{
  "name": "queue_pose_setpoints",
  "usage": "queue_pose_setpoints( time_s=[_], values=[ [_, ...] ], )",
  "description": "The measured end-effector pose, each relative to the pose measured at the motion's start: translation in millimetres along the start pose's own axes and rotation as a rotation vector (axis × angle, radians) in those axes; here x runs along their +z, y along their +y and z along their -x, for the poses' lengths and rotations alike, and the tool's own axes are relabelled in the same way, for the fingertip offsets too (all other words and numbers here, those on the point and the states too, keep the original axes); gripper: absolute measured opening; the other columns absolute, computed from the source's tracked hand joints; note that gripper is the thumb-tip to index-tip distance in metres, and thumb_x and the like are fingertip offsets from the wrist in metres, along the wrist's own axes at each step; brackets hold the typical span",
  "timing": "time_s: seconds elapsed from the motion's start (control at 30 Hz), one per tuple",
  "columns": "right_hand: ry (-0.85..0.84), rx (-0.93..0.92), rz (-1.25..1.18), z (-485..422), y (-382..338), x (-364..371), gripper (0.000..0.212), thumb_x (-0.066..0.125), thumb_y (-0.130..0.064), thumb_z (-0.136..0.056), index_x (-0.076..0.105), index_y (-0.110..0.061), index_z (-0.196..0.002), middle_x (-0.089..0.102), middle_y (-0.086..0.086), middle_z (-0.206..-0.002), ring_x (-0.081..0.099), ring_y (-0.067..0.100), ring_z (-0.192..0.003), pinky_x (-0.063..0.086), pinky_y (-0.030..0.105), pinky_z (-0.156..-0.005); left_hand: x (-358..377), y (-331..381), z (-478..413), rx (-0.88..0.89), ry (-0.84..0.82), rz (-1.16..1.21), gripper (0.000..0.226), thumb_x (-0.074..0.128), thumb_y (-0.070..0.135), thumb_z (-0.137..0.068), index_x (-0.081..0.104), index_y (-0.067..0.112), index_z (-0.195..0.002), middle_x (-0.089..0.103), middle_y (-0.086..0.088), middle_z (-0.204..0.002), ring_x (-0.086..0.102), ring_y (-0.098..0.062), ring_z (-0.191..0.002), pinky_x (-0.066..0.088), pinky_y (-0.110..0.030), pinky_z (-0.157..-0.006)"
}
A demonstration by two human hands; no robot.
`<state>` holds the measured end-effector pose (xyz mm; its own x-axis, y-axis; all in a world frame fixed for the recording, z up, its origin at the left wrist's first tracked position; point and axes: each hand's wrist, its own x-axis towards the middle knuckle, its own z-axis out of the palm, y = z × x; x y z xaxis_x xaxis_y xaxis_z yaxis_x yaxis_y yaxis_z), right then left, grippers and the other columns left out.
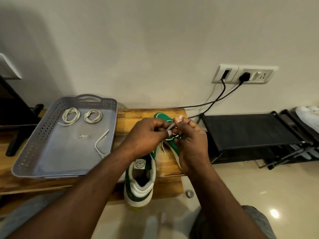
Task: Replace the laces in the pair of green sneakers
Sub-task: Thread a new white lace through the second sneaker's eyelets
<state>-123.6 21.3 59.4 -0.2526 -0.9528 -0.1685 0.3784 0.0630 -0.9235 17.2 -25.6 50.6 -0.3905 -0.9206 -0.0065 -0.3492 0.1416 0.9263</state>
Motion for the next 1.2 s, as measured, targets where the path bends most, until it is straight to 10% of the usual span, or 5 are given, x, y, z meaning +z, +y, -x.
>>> queue_pose_setpoints(
  time_s=[0.43, 0.7, 0.97, 1.07, 1.2],
  values=[
    [0.04, -0.016, -0.134, 27.1, -55.0, 15.3, 0.016, 0.058, -0.015, -0.103, 0.073, -0.009, -0.1, 0.073, 0.001, -0.086, 0.054, 0.007, -0.066, 0.039, 0.016, -0.048, -23.3, -7.1, 12.2, -0.076, 0.067, -0.368, 0.031, 0.074, 0.039, -0.095, 0.065, 0.03, -0.067, 0.063, 0.01, -0.068, 0.06, -0.016, -0.073, 0.049, -0.033, -0.073],
    [0.072, -0.096, -0.016, 41.5, -42.9, 14.4, 0.019, 0.06, -0.023, -0.103, 0.076, -0.013, -0.105, 0.074, 0.0, -0.096, 0.054, 0.009, -0.073, 0.039, 0.021, -0.061, -37.4, -34.6, 22.1, -0.237, 0.152, -0.686, 0.011, 0.07, 0.049, -0.094, 0.077, 0.041, -0.094, 0.059, 0.007, -0.101, 0.046, -0.026, -0.12, 0.048, -0.044, -0.097],
    [0.089, -0.278, 0.031, 27.7, -38.0, 6.6, 0.021, 0.06, -0.01, -0.104, 0.07, -0.01, -0.122, 0.076, 0.008, -0.094, 0.058, 0.014, -0.067, 0.049, 0.023, -0.06, -42.7, -12.5, 13.6, -0.178, 0.295, 0.313, 0.031, 0.065, 0.009, -0.101, 0.067, 0.029, -0.124, 0.076, 0.007, -0.108, 0.072, -0.016, -0.102, 0.06, -0.038, -0.082],
    [0.105, -0.395, 0.257, 17.2, -27.2, 2.9, 0.02, 0.063, -0.009, -0.103, 0.072, -0.015, -0.12, 0.077, 0.009, -0.091, 0.06, 0.014, -0.067, 0.052, 0.027, -0.06, -47.0, -26.1, 11.5, -0.213, 0.201, -0.227, 0.06, 0.071, 0.019, -0.095, 0.046, 0.038, -0.146, 0.071, 0.009, -0.109, 0.069, -0.015, -0.097, 0.057, -0.036, -0.083],
    [0.1, -0.463, 0.485, 6.5, 6.9, -1.9, 0.012, 0.067, -0.017, -0.102, 0.077, -0.022, -0.107, 0.077, 0.001, -0.086, 0.069, 0.009, -0.074, 0.059, 0.037, -0.068, -42.5, -29.2, 22.7, -0.357, 0.067, -0.504, 0.024, 0.08, 0.038, -0.084, 0.064, 0.028, -0.098, 0.071, 0.002, -0.097, 0.065, -0.019, -0.09, 0.056, -0.036, -0.082]
  ],
)
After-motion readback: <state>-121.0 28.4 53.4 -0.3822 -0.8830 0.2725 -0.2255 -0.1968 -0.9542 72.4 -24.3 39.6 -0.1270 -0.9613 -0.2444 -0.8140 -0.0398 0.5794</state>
